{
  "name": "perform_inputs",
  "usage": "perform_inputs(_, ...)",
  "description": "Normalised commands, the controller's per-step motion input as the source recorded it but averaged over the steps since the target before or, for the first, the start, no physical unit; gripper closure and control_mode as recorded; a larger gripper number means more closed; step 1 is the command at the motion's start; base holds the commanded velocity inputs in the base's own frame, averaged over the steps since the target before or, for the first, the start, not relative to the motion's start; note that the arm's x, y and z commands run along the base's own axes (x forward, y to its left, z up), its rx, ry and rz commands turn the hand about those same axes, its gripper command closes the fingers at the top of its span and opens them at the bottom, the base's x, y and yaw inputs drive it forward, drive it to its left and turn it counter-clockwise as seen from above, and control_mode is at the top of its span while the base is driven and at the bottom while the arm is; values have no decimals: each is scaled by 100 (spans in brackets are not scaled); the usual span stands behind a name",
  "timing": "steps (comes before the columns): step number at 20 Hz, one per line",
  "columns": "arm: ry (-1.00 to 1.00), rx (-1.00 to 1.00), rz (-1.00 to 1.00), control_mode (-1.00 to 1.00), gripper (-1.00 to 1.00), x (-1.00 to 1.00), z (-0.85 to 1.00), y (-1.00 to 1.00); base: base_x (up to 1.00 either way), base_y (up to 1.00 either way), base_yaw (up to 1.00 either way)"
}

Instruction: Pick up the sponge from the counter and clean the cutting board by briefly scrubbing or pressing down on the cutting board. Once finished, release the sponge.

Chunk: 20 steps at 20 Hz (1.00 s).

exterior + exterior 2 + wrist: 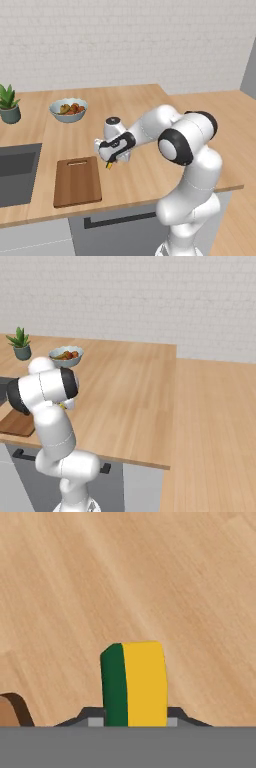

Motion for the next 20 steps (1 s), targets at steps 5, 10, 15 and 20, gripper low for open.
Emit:
perform_inputs(5,-1,0,0,-100,100,-21,14,0,0,0,0)
perform_inputs(10,-5,0,0,-100,100,-69,69,0,0,0,0)
perform_inputs(15,-3,0,2,-100,100,-35,43,16,0,0,0)
perform_inputs(20,-3,0,3,-100,100,-1,0,40,0,0,0)
